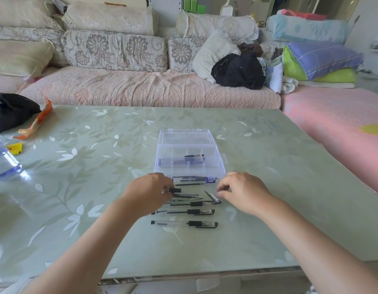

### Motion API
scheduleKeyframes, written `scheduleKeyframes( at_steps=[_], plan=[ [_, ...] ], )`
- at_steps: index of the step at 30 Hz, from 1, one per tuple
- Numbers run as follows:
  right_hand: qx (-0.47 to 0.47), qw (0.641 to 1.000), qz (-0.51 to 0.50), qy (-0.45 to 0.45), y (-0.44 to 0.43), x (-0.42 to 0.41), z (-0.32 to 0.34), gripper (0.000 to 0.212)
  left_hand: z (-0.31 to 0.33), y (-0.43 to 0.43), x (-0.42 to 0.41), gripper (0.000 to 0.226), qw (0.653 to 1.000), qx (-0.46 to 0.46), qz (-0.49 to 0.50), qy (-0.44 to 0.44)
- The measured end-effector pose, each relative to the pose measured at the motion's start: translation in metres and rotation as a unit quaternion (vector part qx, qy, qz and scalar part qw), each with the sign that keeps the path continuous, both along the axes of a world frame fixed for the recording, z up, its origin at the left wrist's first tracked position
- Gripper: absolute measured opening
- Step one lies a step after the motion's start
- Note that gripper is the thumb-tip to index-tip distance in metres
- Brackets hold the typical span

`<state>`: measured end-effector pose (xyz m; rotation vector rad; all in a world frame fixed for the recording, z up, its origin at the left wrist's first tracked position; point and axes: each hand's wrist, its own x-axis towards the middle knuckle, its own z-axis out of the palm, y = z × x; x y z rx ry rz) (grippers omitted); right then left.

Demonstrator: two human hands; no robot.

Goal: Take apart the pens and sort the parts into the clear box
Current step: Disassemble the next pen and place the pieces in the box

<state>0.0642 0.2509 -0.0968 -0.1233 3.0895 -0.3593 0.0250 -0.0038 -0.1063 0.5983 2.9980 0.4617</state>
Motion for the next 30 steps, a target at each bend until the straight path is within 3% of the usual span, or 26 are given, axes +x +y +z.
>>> scheduleKeyframes(
  at_steps=[9, 16, 21, 30],
  plan=[
    [0.001, 0.997, 0.031, 0.075, -0.015, -0.036, 0.037, 0.015, 0.016, -0.013, -0.007, 0.015, 0.999, 0.054, -0.003, 0.001],
    [0.020, 0.995, 0.089, -0.043, -0.033, -0.083, 0.040, 0.013, 0.021, -0.023, -0.021, 0.007, 0.994, 0.100, 0.002, 0.045],
    [0.087, 0.983, 0.123, -0.104, -0.051, -0.095, 0.043, 0.009, 0.018, -0.024, -0.030, 0.009, 0.994, 0.094, -0.010, 0.051],
    [0.123, 0.976, 0.132, -0.119, -0.058, -0.106, 0.038, 0.009, 0.017, -0.024, -0.037, 0.012, 0.993, 0.101, -0.015, 0.054]
  ],
)
